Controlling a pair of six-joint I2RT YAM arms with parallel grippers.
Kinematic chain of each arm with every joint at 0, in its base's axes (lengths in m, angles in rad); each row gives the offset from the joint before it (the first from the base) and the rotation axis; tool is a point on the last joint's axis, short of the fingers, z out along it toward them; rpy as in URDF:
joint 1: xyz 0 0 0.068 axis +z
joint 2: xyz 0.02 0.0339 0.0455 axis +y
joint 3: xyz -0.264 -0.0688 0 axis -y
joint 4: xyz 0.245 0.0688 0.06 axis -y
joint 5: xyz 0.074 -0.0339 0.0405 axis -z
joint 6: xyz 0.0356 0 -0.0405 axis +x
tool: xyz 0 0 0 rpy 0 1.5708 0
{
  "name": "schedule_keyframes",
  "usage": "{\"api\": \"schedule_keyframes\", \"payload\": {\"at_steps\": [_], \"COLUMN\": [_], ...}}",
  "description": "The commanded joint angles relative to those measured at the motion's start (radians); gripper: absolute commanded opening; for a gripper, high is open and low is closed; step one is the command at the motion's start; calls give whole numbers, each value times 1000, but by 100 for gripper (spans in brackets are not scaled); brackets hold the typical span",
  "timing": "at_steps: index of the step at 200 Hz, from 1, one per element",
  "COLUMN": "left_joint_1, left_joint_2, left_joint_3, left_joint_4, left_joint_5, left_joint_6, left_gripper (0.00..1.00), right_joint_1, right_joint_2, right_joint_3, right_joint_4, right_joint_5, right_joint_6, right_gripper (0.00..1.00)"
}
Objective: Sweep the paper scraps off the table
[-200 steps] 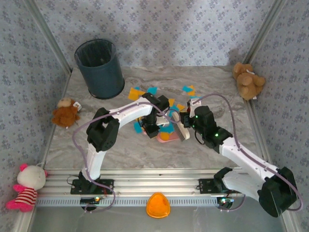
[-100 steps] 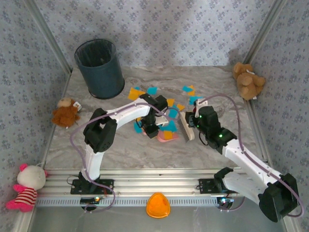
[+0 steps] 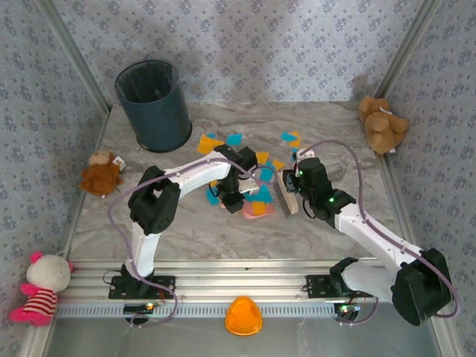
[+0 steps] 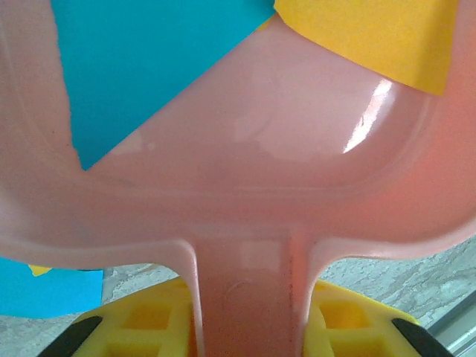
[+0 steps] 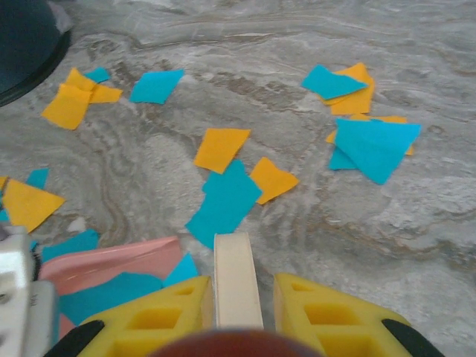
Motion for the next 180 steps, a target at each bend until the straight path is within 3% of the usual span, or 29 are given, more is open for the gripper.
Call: {"api": "schedule_keyframes", "payload": {"at_steps": [1,63,180], "left_joint_1": [2,3,2], "left_joint_2": [-32,-39,-126], "left_joint_3": [-11,-12,-105], "left_joint_4": [-10,17,108], "left_joint_5": [14,28,20], "left_joint_6": [-10,-15,3], "left_gripper": [0,0,0], "right_joint_1": [15,19,10], "right_joint_2": [7,-1,-109], "right_joint_3": [32,43,75], "right_joint_4": [12,33,-100], "right_joint_5": [-98,-173,-17], "right_joint_6": [-18,-9,0], "right_gripper": [0,0,0]}}
